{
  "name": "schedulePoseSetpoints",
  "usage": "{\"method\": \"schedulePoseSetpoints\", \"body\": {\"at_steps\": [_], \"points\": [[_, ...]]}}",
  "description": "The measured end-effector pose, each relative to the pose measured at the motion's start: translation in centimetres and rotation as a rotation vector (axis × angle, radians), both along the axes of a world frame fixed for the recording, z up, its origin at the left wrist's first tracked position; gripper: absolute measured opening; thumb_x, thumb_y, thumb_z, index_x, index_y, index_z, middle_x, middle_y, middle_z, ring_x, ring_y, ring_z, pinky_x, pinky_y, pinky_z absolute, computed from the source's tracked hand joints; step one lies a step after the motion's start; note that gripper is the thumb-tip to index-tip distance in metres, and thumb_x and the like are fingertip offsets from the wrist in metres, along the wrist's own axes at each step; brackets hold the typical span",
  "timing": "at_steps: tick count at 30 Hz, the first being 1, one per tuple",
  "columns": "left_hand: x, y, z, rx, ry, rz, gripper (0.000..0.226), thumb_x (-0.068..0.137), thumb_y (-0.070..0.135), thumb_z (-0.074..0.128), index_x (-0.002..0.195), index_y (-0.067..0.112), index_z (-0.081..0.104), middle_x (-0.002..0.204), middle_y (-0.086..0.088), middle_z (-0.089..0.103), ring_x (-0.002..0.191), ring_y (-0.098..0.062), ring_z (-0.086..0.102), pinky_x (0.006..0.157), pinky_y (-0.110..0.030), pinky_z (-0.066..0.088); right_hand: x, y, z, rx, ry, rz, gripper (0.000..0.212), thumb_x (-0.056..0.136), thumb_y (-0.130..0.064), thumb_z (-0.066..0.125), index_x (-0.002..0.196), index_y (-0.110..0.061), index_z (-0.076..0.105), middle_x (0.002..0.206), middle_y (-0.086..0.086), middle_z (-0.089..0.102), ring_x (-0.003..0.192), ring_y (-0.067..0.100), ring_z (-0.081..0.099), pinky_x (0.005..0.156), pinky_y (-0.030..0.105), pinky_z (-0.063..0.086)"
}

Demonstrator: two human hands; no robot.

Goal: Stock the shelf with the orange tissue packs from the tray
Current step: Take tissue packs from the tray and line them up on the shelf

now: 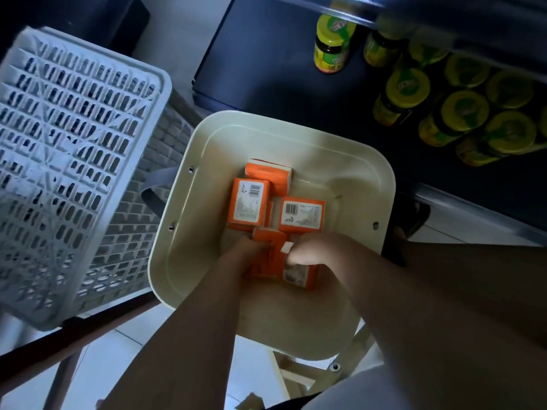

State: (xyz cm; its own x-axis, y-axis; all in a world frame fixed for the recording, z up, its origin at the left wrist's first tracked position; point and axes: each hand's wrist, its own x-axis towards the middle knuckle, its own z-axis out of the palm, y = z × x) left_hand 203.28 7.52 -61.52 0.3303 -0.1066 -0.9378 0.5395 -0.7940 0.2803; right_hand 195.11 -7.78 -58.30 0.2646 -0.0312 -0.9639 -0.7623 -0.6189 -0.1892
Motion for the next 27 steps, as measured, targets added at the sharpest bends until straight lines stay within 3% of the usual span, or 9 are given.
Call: {"method": "schedulePoseSetpoints", "body": {"at_steps": [3, 6, 11, 13, 16, 18, 20, 23, 27], "points": [[-0.8, -0.5, 0.1, -0.021, -0.003, 0.019, 0.039, 0.085, 0.028, 0.082, 0.120, 0.026, 0.064, 0.120, -0.010, 0.072, 0.108, -0.029, 0.069, 0.102, -0.051, 0.055, -0.4, 0.3, -0.3, 0.024, -0.042, -0.007, 0.028, 0.097, -0.032, 0.063, 0.119, -0.015, 0.066, 0.100, 0.004, 0.065, 0.085, 0.021, 0.063, 0.072, 0.030, 0.050], [-0.7, -0.9, 0.5, -0.047, -0.028, 0.017, 0.037, 0.094, 0.014, 0.073, 0.129, 0.023, 0.061, 0.118, -0.008, 0.069, 0.107, -0.028, 0.066, 0.095, -0.045, 0.054, -0.2, -0.5, 0.8, 0.052, -0.143, 0.073, 0.046, 0.103, -0.024, 0.057, 0.148, -0.018, 0.054, 0.143, 0.003, 0.057, 0.128, 0.026, 0.055, 0.108, 0.034, 0.045], [0.0, -0.4, 2.6, -0.059, -0.040, -0.039, 0.033, 0.093, 0.015, 0.076, 0.125, 0.014, 0.068, 0.119, -0.014, 0.073, 0.096, -0.023, 0.070, 0.076, -0.033, 0.058, -1.1, -1.8, 2.7, 0.053, -0.349, -0.008, 0.037, 0.098, -0.014, 0.060, 0.132, -0.028, 0.066, 0.143, 0.002, 0.058, 0.132, 0.027, 0.052, 0.104, 0.036, 0.044], [-0.9, -1.7, 4.0, -0.124, -0.058, 0.028, 0.023, 0.098, 0.011, 0.070, 0.120, 0.006, 0.067, 0.112, -0.016, 0.072, 0.097, -0.026, 0.067, 0.074, -0.032, 0.055, -1.5, -2.3, 3.5, 0.060, -0.398, -0.021, 0.045, 0.089, -0.010, 0.070, 0.128, -0.031, 0.066, 0.128, 0.000, 0.065, 0.121, 0.025, 0.060, 0.094, 0.033, 0.049], [-0.3, -1.0, 4.5, -0.137, -0.571, 0.203, 0.057, 0.083, 0.026, 0.080, 0.130, 0.002, 0.059, 0.112, -0.017, 0.067, 0.101, -0.026, 0.064, 0.082, -0.039, 0.059, -1.3, -4.1, 5.7, 0.056, -0.500, -0.228, 0.057, 0.083, -0.023, 0.082, 0.136, -0.028, 0.063, 0.085, -0.004, 0.071, 0.080, 0.013, 0.072, 0.068, 0.024, 0.050], [-0.2, 0.0, 5.1, -0.296, -0.499, 0.017, 0.070, 0.057, 0.020, 0.072, 0.124, 0.020, 0.053, 0.117, -0.019, 0.065, 0.101, -0.026, 0.062, 0.082, -0.042, 0.059, -0.7, -5.7, 7.4, 0.041, -0.562, -0.371, 0.052, 0.082, -0.030, 0.085, 0.130, -0.024, 0.067, 0.078, -0.005, 0.068, 0.067, 0.010, 0.067, 0.060, 0.023, 0.045], [0.1, -1.0, 8.2, -0.265, -0.432, 0.002, 0.079, 0.049, 0.015, 0.066, 0.127, 0.022, 0.053, 0.120, -0.023, 0.067, 0.095, -0.026, 0.067, 0.079, -0.047, 0.061, 0.0, -7.2, 9.1, -0.012, -0.614, -0.337, 0.029, 0.080, -0.038, 0.086, 0.102, -0.021, 0.075, 0.080, -0.005, 0.064, 0.074, 0.013, 0.063, 0.064, 0.026, 0.042], [0.4, -1.8, 12.1, -0.280, -0.446, 0.269, 0.041, 0.066, 0.000, 0.072, 0.100, 0.018, 0.058, 0.099, -0.013, 0.068, 0.079, -0.022, 0.067, 0.062, -0.033, 0.058, 0.4, -8.9, 11.6, -0.049, -0.657, -0.386, 0.040, 0.077, -0.048, 0.086, 0.065, -0.017, 0.065, 0.064, -0.003, 0.061, 0.068, 0.015, 0.061, 0.065, 0.029, 0.043], [0.1, -2.4, 15.9, -0.364, -0.500, 0.383, 0.036, 0.056, 0.013, 0.066, 0.091, 0.019, 0.060, 0.085, -0.012, 0.074, 0.067, -0.017, 0.071, 0.055, -0.028, 0.056, 0.7, -9.6, 15.2, 0.006, -0.699, -0.514, 0.035, 0.083, -0.048, 0.081, 0.082, -0.014, 0.072, 0.070, 0.001, 0.065, 0.064, 0.017, 0.063, 0.061, 0.028, 0.048]]}}
